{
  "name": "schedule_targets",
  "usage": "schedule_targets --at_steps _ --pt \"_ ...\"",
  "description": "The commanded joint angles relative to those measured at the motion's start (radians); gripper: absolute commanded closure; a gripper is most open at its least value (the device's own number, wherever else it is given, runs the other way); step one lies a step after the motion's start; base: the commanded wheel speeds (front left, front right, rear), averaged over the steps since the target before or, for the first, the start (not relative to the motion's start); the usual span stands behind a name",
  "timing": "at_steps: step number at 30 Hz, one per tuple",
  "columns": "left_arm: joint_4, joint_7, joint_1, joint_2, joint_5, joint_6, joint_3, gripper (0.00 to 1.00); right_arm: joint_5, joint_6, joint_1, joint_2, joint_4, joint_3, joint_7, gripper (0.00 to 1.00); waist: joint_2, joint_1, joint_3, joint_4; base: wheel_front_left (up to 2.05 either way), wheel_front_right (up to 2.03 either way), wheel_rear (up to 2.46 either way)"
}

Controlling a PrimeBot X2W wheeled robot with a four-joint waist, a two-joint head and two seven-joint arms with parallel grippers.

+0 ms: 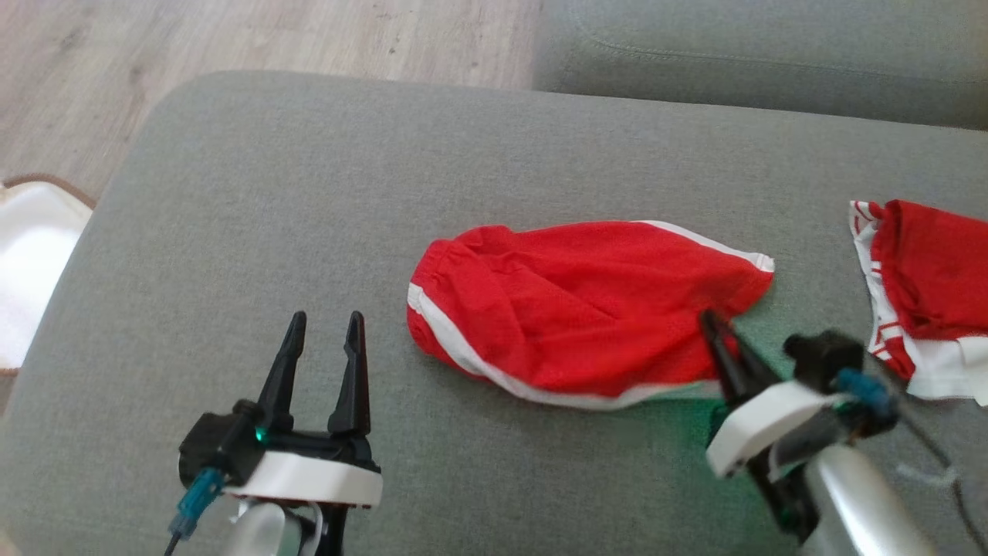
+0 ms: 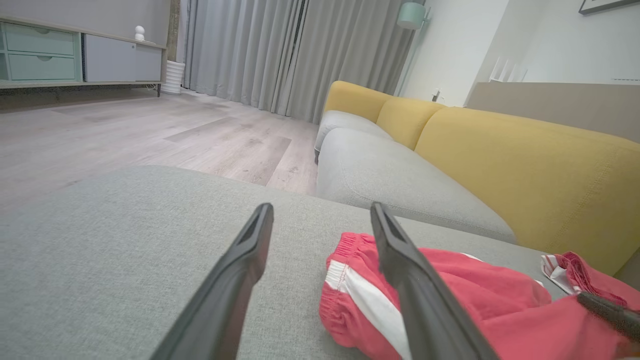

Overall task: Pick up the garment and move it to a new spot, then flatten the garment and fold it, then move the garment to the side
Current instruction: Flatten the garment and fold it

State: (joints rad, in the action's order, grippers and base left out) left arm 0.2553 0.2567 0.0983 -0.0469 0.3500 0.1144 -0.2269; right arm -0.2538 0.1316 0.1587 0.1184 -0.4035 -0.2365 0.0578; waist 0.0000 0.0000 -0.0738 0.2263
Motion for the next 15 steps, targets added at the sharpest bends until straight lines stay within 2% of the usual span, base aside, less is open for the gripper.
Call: schedule_targets --at_steps 1,7,13,15 --pt "-0.032 0.005 0.037 -0.003 0.0 0.001 0.025 0.0 0.001 -0.001 0.061 0.02 0.037 0.004 -0.013 1.0 0.0 0.0 -0.007 0.009 0.0 0.0 0.0" --pt "-0.033 0.005 0.05 -0.003 0.003 0.002 0.017 0.0 0.021 -0.001 0.161 0.026 -0.008 0.099 -0.117 1.0 0.0 0.0 -0.039 0.04 0.0 0.0 0.0" --pt "-0.032 0.005 0.071 -0.003 0.01 0.003 0.004 0.0 0.073 -0.001 0.252 0.03 -0.118 0.174 -0.196 1.0 0.0 0.0 -0.07 0.07 0.0 0.0 0.0" --pt "-0.031 0.005 0.082 -0.003 0.015 0.003 -0.003 0.0 0.132 -0.001 0.3 0.04 -0.21 0.221 -0.225 1.0 0.0 0.0 -0.084 0.086 0.0 0.0 0.0"
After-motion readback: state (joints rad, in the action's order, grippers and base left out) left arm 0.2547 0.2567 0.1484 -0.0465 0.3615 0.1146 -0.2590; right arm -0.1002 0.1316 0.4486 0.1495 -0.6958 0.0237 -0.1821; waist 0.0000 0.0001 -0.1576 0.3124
